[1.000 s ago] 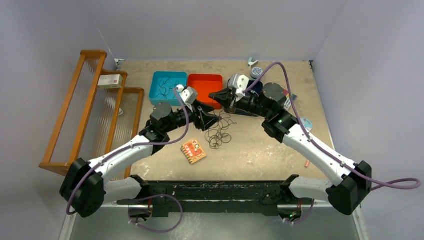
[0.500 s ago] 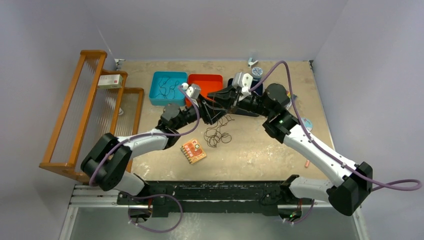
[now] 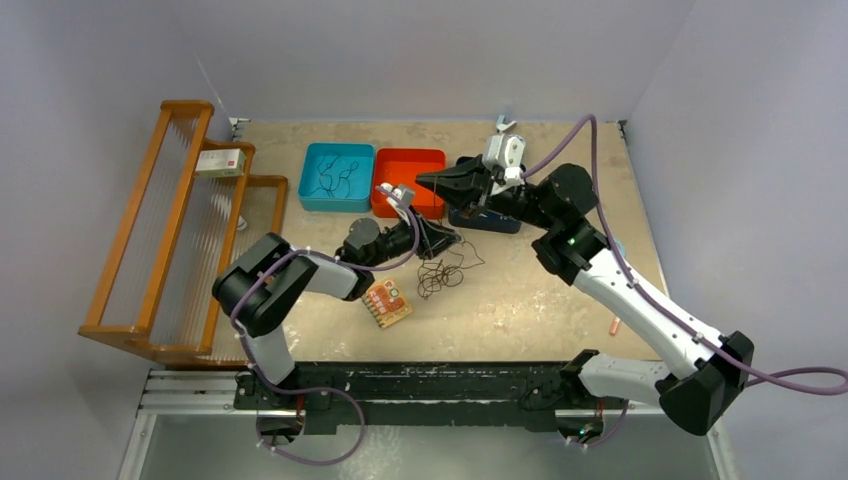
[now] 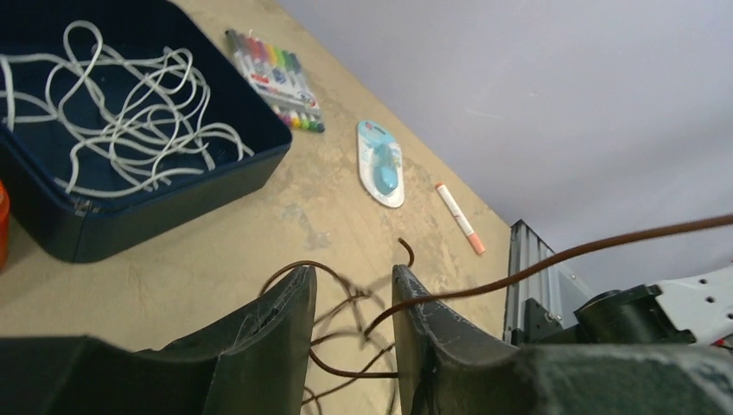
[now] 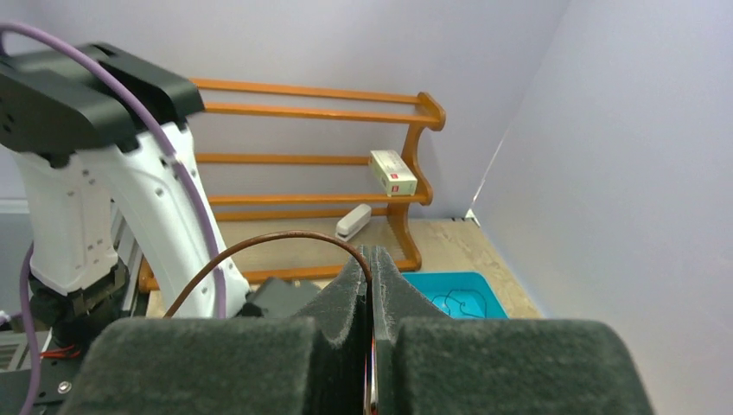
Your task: Untangle the cables
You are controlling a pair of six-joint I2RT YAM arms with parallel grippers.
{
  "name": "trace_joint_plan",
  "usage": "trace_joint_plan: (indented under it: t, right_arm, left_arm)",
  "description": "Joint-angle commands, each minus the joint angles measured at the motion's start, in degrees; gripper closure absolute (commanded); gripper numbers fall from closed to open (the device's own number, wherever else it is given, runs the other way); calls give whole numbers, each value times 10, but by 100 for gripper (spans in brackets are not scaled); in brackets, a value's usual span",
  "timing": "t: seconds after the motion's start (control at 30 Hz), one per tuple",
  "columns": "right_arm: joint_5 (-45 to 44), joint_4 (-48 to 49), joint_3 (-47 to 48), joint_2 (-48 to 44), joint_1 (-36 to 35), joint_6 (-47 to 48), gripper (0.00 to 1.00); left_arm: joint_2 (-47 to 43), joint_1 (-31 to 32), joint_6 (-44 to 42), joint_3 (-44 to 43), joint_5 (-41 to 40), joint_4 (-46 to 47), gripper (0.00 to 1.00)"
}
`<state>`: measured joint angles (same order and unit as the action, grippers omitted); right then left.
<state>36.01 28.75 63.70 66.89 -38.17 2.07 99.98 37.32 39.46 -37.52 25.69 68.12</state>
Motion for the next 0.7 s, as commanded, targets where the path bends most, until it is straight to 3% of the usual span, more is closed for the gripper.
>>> trace_joint_plan:
  t: [0.0, 0.67]
  right_arm:
    - [11, 38, 41, -29, 1, -18, 100]
    - [-91, 58, 72, -62, 1, -21, 100]
  left_arm:
    - [49, 3, 14, 18, -12, 73, 64]
    - [183, 2, 33, 54, -24, 147, 68]
